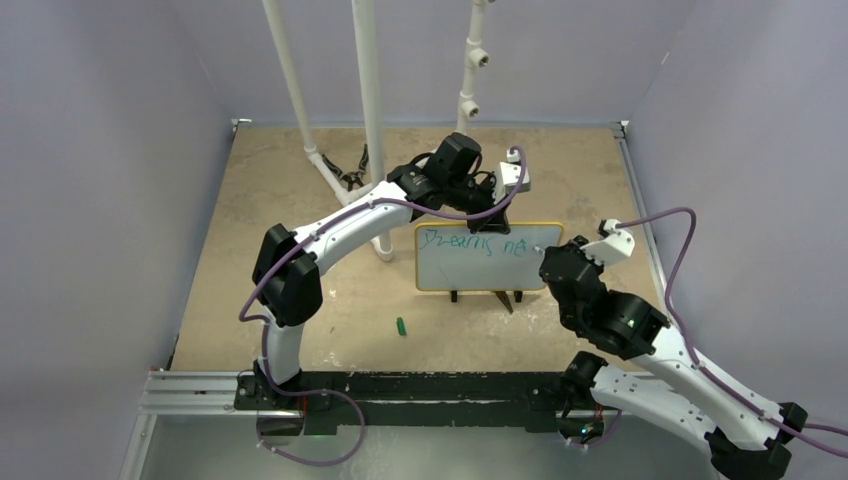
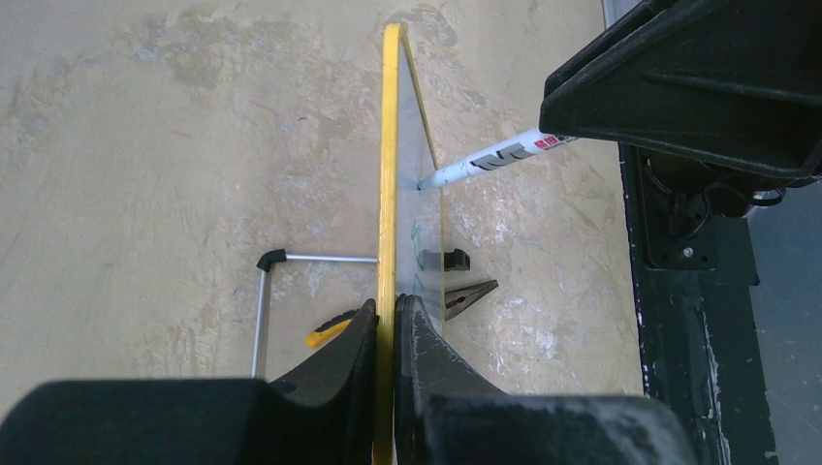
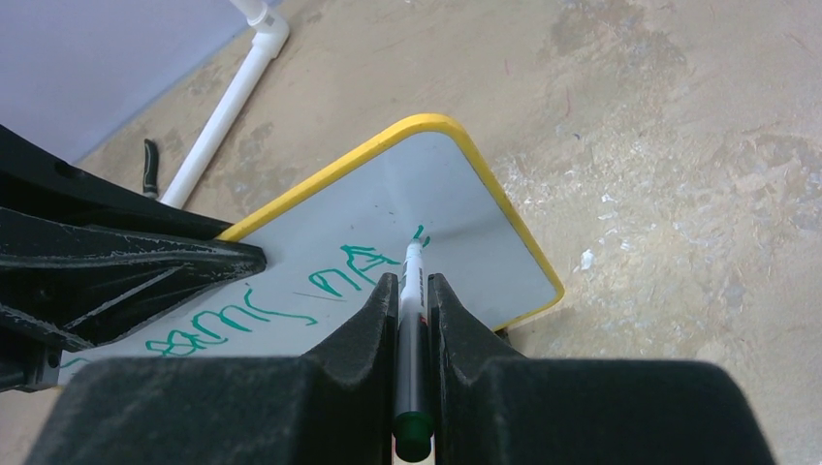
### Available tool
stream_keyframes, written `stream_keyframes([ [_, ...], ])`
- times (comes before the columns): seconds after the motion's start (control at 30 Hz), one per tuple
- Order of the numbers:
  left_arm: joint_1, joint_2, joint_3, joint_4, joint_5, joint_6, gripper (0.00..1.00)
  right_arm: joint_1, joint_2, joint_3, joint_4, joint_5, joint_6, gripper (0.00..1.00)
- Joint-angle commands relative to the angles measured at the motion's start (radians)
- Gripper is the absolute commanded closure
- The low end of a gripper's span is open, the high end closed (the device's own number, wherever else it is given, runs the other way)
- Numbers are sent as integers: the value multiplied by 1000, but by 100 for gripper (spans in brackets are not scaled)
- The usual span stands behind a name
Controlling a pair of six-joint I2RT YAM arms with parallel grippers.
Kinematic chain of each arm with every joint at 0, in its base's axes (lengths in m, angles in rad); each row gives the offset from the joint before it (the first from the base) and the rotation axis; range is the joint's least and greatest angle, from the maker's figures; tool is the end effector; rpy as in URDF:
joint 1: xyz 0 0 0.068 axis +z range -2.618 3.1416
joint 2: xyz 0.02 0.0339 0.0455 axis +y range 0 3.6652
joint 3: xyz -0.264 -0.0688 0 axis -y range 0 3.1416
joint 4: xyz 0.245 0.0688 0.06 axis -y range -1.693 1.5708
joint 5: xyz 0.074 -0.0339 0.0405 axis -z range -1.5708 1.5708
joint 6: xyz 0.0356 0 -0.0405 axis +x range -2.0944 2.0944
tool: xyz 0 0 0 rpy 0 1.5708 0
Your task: Write a sentence on the whiteboard
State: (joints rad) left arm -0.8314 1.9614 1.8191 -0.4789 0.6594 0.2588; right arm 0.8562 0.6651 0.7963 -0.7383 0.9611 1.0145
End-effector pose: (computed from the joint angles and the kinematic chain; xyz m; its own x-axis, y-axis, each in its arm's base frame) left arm 0.2902 -0.3506 0.3228 -0.1438 0.4578 -0.8774 0.9894 0.0489 -0.1366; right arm 0.1039 0.0752 0.3141 -0.1900 0.5230 -0.8309 0.3221 0.8327 0.4505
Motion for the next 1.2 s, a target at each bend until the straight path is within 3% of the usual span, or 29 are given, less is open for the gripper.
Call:
stream_keyframes([
  [0.0,2,-18,-20,-44,-11,54,100,-1,12,-1,43,3,-11,100],
  [0.73,2,-20,-22,-45,-9,53,100,0,83,27,-80,69,123,100],
  [1.17,2,-22,-24,-43,-13,53,100,0,34,32,-122,93,180,100],
])
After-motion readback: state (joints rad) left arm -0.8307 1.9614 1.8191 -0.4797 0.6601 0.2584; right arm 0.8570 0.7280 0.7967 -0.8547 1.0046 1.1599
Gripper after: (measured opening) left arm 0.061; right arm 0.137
